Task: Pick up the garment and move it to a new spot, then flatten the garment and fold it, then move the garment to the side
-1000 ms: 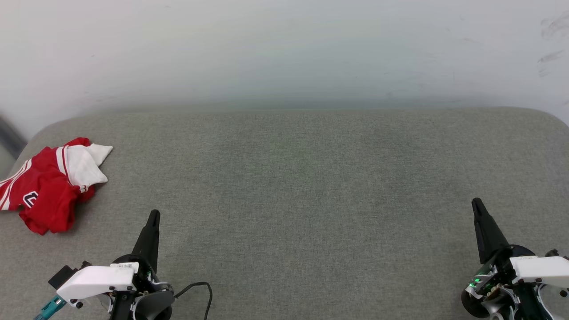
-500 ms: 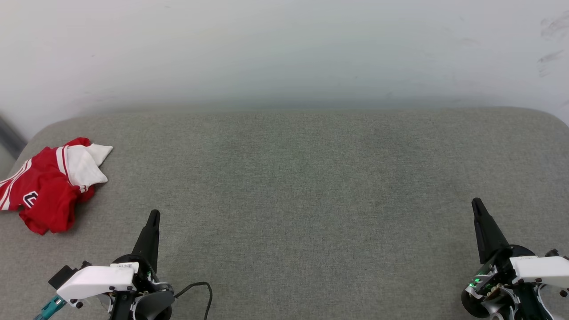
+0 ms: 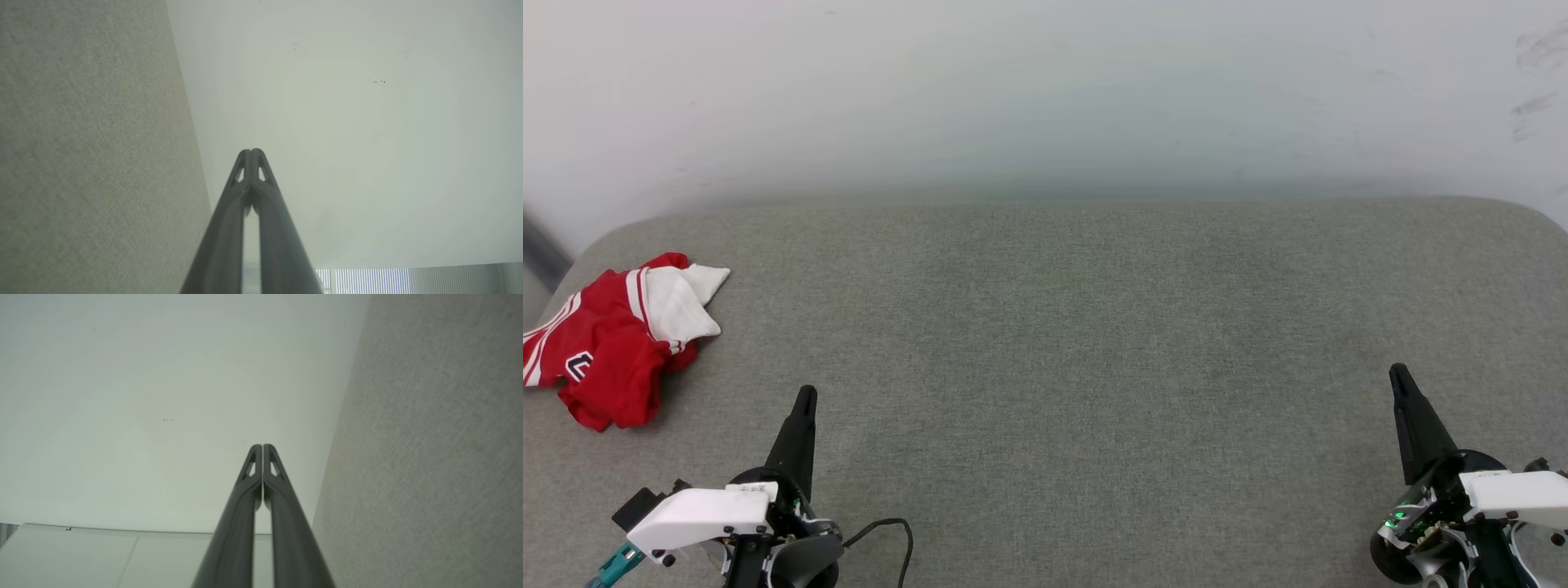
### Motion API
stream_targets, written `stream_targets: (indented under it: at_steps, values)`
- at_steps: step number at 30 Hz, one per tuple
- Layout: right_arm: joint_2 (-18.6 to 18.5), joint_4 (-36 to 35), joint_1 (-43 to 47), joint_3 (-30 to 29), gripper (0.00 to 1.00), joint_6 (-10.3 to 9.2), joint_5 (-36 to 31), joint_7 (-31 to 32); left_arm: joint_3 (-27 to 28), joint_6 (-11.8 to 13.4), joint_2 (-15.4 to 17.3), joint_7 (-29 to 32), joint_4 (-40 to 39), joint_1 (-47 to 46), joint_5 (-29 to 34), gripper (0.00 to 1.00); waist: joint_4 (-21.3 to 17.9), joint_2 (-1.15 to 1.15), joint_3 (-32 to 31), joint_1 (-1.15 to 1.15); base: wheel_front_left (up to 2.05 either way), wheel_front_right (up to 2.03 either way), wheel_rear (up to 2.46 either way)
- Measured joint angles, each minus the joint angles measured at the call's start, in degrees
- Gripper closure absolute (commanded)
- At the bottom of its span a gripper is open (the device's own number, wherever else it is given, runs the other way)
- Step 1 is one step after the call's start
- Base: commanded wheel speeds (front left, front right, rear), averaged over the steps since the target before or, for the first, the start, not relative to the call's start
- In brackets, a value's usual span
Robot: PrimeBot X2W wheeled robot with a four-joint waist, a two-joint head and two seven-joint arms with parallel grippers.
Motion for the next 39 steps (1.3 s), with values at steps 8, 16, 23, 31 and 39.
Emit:
stream_targets:
  at_steps: [8,16,23,31,39]
  values:
    - [0.02,0.81,0.65,0.02,0.0,-0.01,0.01,-0.01,-0.13,0.04,-0.09,-0.02,0.88,0.62,0.0,0.0,0.0,0.0,0.0,0.0,0.0,0.0,0.0]
    - [0.09,1.21,2.7,1.1,0.0,-0.02,-1.02,-1.6,-0.91,0.09,-0.24,-1.59,1.54,2.57,1.0,0.0,-0.05,0.0,0.07,0.0,0.0,0.0,0.0]
    - [0.1,0.02,3.78,1.94,0.0,-0.02,-3.07,-3.79,-1.18,0.09,-0.23,-3.81,0.07,3.49,3.68,0.0,-0.11,0.0,0.15,0.0,0.0,0.0,0.0]
    - [0.13,-0.48,3.94,1.01,0.0,-0.02,-11.71,-6.31,0.63,0.09,-0.26,-6.28,-2.54,4.3,10.54,0.0,-0.17,0.0,0.25,0.0,0.0,0.0,0.0]
    - [0.15,-4.46,3.97,0.79,0.0,-0.02,-23.32,-8.09,4.2,0.09,-0.25,-8.01,-4.31,4.37,17.96,0.0,-0.2,0.0,0.43,0.0,0.0,0.0,0.0]
